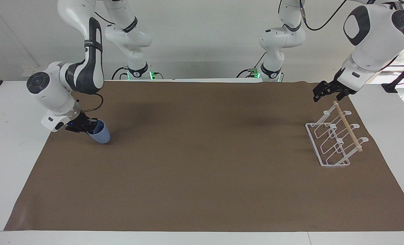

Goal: Hang cup on cup holder
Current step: 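Grip the cup rim with the right gripper and tip it sideways, then carry the cup toward the left gripper while the left gripper approaches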

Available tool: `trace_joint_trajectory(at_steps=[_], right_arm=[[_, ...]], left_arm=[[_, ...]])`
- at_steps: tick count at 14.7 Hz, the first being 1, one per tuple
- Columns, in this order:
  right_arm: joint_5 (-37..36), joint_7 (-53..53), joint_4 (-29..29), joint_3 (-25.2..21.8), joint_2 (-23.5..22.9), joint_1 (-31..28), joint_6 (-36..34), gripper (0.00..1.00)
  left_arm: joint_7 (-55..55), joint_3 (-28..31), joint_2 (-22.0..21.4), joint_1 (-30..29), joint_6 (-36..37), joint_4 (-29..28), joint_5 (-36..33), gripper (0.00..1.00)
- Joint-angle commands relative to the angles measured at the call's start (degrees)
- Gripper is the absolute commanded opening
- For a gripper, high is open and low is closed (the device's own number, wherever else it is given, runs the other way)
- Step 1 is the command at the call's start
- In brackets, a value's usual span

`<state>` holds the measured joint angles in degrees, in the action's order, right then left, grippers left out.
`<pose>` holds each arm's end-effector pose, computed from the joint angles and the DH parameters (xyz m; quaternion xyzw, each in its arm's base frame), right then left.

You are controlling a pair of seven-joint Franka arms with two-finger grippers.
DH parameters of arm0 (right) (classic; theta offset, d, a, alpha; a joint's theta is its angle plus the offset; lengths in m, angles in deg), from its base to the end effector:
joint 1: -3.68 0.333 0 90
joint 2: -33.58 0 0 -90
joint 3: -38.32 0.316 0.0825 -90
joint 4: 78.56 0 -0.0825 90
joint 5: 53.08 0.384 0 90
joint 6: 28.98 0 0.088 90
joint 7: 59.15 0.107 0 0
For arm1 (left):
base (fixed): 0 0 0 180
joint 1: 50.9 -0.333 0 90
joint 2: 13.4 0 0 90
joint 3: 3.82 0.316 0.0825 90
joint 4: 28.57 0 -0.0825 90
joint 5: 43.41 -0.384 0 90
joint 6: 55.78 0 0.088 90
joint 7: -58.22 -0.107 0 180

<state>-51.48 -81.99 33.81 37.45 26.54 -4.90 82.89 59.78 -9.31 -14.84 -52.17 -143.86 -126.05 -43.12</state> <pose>0.5615 -0.0914 0.4022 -0.9917 -0.1103 0.0599 0.0295 0.5359 -0.0407 0.5744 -0.9973 0.0230 0.0694 0.0022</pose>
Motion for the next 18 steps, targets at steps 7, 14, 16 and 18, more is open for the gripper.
trace_joint_trajectory(at_steps=[7, 14, 16, 18], right_arm=[[39.9, 4.1, -3.1, 1.1, 2.6, 11.9, -8.6, 0.03], [60.1, 10.2, -2.0, 1.0, 3.0, 23.5, -4.1, 0.03], [63.1, 12.2, -1.1, 1.0, 3.2, 27.3, 0.4, 0.03], [66.1, 14.7, -0.7, 1.1, 3.2, 30.7, 5.4, 0.03]], left_arm=[[38.7, -0.7, -2.0, 2.4, -1.5, -2.0, 12.3, 1.0], [82.2, -0.7, -1.7, 9.4, -7.1, -1.6, 28.3, 1.0], [88.9, -0.7, -1.7, 11.2, -10.0, -1.8, 30.2, 1.0], [93.6, -0.7, -1.6, 11.4, -12.9, -2.1, 34.1, 1.0]])
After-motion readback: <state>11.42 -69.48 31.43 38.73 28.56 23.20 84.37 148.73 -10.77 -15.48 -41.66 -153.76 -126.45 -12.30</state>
